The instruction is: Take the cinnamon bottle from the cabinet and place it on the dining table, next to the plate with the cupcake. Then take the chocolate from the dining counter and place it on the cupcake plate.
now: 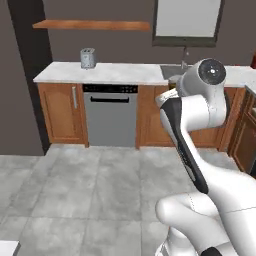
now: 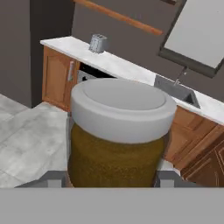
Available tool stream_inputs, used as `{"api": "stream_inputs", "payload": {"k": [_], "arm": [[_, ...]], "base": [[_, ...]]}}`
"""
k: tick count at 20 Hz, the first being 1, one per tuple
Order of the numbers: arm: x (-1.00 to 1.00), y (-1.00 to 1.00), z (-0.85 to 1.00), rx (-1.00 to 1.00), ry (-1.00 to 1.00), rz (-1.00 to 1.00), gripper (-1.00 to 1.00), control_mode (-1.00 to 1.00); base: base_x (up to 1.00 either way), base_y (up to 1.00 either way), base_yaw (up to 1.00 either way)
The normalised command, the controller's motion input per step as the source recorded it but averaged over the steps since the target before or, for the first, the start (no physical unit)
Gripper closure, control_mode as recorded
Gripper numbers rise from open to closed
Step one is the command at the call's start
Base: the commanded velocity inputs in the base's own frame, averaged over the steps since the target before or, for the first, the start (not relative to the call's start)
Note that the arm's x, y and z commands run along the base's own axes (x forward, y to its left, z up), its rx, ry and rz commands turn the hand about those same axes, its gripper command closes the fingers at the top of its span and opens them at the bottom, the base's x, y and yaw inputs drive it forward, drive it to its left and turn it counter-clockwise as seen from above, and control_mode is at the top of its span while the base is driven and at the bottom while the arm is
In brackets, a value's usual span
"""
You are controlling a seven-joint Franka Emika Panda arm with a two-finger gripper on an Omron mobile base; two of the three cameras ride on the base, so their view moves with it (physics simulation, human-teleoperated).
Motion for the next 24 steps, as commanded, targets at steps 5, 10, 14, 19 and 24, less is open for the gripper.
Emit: {"api": "stream_inputs", "payload": {"k": [5,10,14,19,24], "arm": [[0.00,0.00,0.00,0.00,0.00,0.00,1.00,1.00],[0.00,0.00,0.00,0.00,0.00,0.00,1.00,1.00],[0.00,0.00,0.00,0.00,0.00,0.00,1.00,1.00],[0.00,0.00,0.00,0.00,0.00,0.00,1.00,1.00],[0.00,0.00,0.00,0.00,0.00,0.00,1.00,1.00]], "base": [[-0.02,0.00,0.99],[0.08,-0.11,0.87],[0.18,-0.57,0.63],[0.38,-0.81,0.49],[0.87,-0.93,0.30]]}}
